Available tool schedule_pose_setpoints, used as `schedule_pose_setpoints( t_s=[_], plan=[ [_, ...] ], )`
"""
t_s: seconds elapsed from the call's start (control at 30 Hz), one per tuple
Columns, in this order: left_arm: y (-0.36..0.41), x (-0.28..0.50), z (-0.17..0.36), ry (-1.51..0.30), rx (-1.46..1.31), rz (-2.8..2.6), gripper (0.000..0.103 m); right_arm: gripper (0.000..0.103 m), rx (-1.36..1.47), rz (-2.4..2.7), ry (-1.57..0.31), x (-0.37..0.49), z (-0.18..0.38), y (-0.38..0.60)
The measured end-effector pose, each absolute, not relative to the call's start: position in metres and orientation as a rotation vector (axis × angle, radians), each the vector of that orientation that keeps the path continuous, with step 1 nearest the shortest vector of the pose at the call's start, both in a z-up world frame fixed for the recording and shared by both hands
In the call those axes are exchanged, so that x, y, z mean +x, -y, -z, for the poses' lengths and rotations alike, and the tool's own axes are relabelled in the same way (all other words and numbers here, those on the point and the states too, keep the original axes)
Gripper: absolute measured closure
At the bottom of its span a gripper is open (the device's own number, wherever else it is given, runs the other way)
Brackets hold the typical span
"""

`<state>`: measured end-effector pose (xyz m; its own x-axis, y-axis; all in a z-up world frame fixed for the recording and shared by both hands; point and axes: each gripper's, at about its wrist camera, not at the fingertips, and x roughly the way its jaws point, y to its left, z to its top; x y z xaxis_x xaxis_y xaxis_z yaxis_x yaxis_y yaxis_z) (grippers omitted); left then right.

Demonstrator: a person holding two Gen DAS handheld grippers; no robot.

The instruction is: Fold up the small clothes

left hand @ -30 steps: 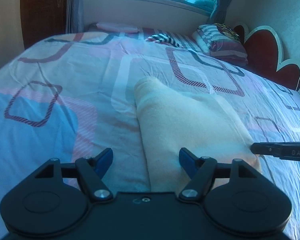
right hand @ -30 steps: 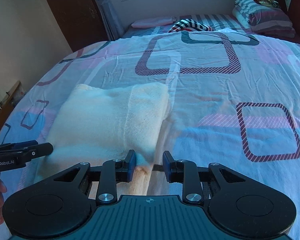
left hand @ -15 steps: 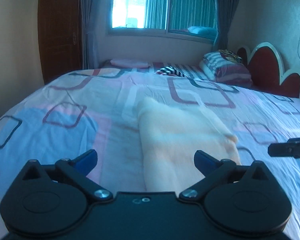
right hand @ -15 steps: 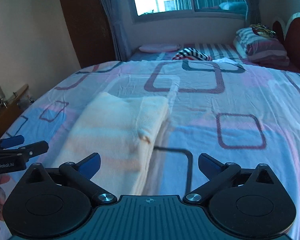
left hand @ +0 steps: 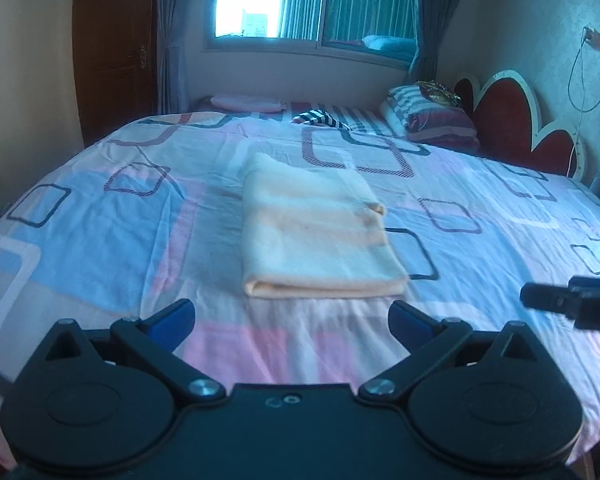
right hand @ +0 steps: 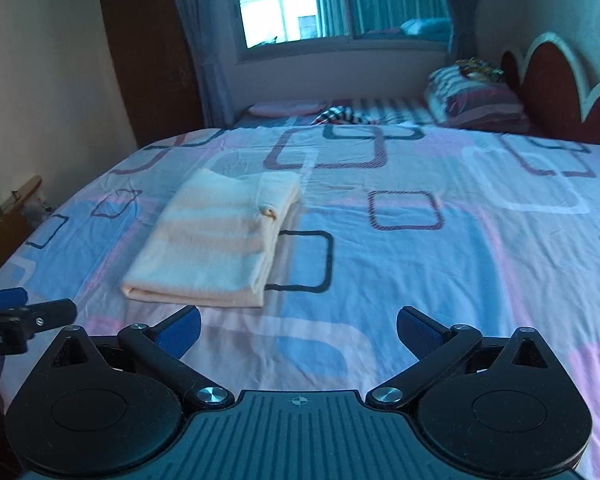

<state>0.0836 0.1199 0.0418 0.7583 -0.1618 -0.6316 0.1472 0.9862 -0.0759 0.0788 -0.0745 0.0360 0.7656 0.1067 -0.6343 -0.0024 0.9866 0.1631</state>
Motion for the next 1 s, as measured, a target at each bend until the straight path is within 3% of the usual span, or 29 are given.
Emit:
schedule_pose_setpoints(
  t_s=[0.33, 1.0],
  plan=[
    [-0.107, 0.019, -0.053, -0.653, -0.044, 0.185, 0.001, 0.000, 0.193, -0.066, -0.683, 0.013, -0.053, 0.071],
    [-0.100, 0.013, -0.061, -0.627, 0.001, 0.192, 0.001, 0.000, 0.194, -0.063, -0.657, -0.004, -0.063, 0.067]
  ],
)
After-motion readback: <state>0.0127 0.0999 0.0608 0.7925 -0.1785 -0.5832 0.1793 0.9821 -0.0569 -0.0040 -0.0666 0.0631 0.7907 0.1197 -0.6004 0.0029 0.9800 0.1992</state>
